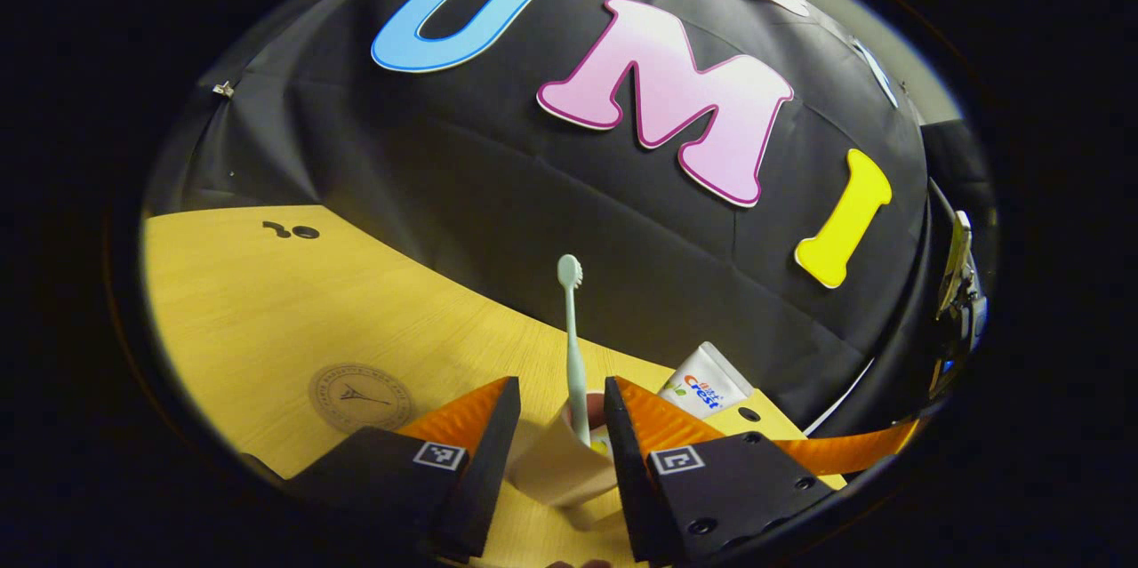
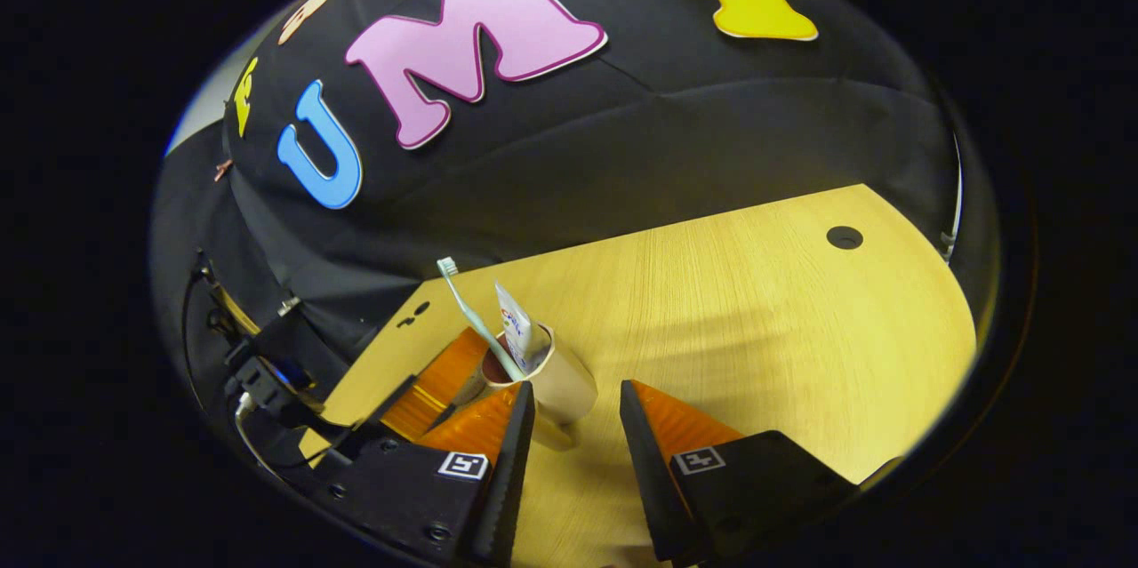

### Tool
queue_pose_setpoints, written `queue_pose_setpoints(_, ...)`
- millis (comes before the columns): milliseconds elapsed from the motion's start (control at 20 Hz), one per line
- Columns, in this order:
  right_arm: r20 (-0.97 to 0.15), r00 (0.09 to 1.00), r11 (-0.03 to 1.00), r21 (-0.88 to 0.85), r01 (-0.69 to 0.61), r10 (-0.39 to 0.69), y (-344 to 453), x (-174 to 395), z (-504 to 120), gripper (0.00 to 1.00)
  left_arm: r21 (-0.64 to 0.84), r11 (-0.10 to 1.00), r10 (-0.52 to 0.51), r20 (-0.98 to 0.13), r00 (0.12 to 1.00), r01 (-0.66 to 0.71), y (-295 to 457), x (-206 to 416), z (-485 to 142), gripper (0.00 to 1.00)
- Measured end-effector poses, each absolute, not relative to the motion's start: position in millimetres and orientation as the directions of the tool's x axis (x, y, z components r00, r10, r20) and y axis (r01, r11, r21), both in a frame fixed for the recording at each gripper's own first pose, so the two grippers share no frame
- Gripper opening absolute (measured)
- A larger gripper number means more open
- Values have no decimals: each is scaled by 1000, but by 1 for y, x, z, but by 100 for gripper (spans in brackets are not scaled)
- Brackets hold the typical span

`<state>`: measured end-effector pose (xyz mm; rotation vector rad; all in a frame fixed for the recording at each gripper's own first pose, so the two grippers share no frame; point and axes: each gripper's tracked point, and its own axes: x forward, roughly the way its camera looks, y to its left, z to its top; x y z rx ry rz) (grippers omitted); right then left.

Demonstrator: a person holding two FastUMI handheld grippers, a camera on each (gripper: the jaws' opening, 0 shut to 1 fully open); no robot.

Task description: Put the toothbrush and toothpaste on the desktop into the cup, then pick up the cup and place it on the coaster on the desktop.

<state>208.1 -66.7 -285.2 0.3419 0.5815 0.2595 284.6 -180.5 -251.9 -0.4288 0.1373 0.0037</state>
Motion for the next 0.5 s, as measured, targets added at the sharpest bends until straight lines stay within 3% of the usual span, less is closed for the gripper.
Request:
queue_pose_setpoints(200, -594, 730, 931, 324, -169, 339, -48, 202, -283, 64, -307, 948, 26, -196, 980, -86, -140, 231, -247, 71)
queue_pose_setpoints(250, -625, 701, 934, 308, -182, 343, -41, 201, -285, 57, -273, 956, 45, -216, 975, -104, -126, 214, -247, 72)
queue_pose_setpoints(300, -657, 675, 940, 281, -193, 335, -36, 198, -288, 57, -251, 961, 53, -239, 969, -114, -116, 198, -247, 72)
queue_pose_setpoints(350, -682, 652, 943, 257, -210, 331, -29, 198, -292, 67, -239, 964, 51, -254, 966, -114, -109, 181, -247, 73)
queue_pose_setpoints(500, -775, 561, 954, 200, -222, 293, -12, 195, -315, 67, -206, 973, 39, -305, 952, -106, -87, 135, -247, 74)
